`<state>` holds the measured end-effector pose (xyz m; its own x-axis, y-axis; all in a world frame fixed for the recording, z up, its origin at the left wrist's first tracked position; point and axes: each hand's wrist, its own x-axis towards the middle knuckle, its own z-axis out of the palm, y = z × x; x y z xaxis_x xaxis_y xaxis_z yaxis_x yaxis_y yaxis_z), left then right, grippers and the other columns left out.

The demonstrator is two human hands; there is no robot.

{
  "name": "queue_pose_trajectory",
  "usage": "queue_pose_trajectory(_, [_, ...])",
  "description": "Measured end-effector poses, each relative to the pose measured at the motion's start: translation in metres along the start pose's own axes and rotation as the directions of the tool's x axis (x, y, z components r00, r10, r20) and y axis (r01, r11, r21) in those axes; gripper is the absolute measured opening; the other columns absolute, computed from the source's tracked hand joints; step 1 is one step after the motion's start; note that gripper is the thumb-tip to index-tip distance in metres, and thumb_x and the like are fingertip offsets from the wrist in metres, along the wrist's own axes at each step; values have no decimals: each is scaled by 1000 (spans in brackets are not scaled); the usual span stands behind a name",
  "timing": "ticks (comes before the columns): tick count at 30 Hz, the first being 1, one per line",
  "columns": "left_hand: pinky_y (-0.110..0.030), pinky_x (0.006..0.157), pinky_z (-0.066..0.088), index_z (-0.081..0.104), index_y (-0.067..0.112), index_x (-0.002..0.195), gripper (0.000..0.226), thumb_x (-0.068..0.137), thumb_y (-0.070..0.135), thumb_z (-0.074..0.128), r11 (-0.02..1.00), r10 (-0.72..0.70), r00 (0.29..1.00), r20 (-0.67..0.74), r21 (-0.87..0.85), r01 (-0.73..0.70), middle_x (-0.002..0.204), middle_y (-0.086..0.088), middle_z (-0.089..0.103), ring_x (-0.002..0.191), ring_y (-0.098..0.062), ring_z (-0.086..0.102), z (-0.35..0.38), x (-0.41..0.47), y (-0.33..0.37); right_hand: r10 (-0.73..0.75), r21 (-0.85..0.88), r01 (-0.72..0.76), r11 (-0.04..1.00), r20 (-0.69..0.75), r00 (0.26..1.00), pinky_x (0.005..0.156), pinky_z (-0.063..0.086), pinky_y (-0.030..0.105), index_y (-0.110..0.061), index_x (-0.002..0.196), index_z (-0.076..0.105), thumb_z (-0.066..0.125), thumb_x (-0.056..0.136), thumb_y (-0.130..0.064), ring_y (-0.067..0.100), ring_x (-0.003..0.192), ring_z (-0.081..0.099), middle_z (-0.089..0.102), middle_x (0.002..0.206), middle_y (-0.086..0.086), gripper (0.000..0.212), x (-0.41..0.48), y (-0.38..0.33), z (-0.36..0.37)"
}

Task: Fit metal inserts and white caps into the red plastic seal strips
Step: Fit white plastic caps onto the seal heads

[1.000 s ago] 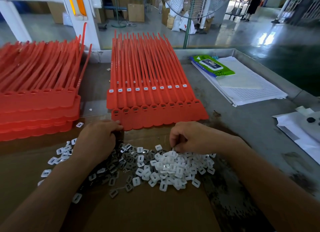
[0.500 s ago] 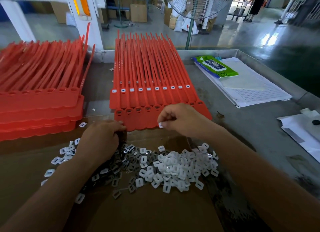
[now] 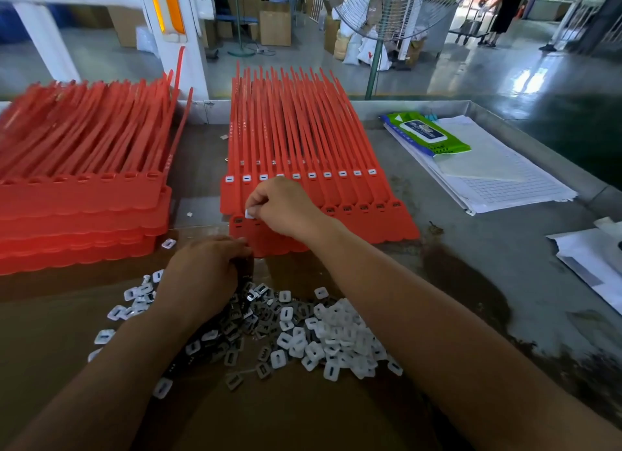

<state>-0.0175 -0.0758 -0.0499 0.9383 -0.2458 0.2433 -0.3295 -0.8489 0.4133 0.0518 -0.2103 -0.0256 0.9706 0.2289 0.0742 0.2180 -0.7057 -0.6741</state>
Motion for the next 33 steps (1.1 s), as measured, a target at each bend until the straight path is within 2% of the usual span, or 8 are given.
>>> queue_pose_trajectory(3, [-34,83,46,70,11,99,38,72,-9,52,1000,21,1000,-3,-13,-21,110,-7,66,100,-27,61,0,0,1,10,-7,-10,1000,-7,1000,76,40,21,-6,91,72,57,86,-8,16,97,60,68,103,6,15,6,-1,9])
queue_pose_trajectory(5, [-34,87,44,70,12,100,39,72,-9,52,1000,14,1000,1,-8,-14,113,-5,65,104,-26,59,0,0,0,10,-18,-11,1000,-11,1000,77,41,22,-7,90,72,56,87,-8,16,99,60,69,104,5,16,8,-2,12])
queue_pose_trajectory(8, [-31,94,41,68,12,104,42,72,-8,51,1000,3,1000,12,4,-3,120,-3,61,111,-22,55,2,1,-2,14,-37,-14,999,-3,1000,83,45,28,-9,89,72,56,87,-9,18,100,60,68,104,5,16,10,-5,14])
queue_pose_trajectory(12, [-33,93,43,67,12,105,42,72,-8,51,1000,3,1000,16,10,-3,120,-3,61,111,-22,55,1,1,-2,-3,-138,4,990,9,1000,90,48,39,-11,87,71,55,87,-10,21,100,60,67,104,5,16,10,-7,19])
queue_pose_trajectory(19, [-36,91,45,67,12,106,43,72,-8,49,1000,8,1000,18,14,-8,118,-5,62,108,-24,56,2,0,-2,4,-302,1,953,15,1000,93,46,41,-4,108,61,48,91,-15,25,106,55,60,114,11,24,14,-10,26])
queue_pose_trajectory(23, [-35,89,45,67,11,106,41,74,-7,50,1000,11,1000,9,15,-11,116,-6,63,106,-24,57,2,-1,-2,1,-240,-5,971,-17,1000,92,46,41,-8,102,67,55,89,-15,24,106,57,63,111,8,19,10,-9,24])
queue_pose_trajectory(28, [-36,90,45,67,12,105,41,74,-7,50,1000,16,1000,5,12,-16,115,-6,64,106,-24,58,3,-1,-2,69,-115,-76,990,-64,996,92,46,40,-13,93,70,62,84,-13,22,106,58,66,109,5,12,11,-9,23])
queue_pose_trajectory(33, [-36,89,46,69,11,102,40,72,-9,51,1000,19,1000,-4,8,-19,114,-7,64,104,-26,59,3,-1,-3,222,-101,-222,970,-12,975,94,47,40,-9,108,65,69,78,-17,24,109,57,63,115,7,32,29,-7,24])
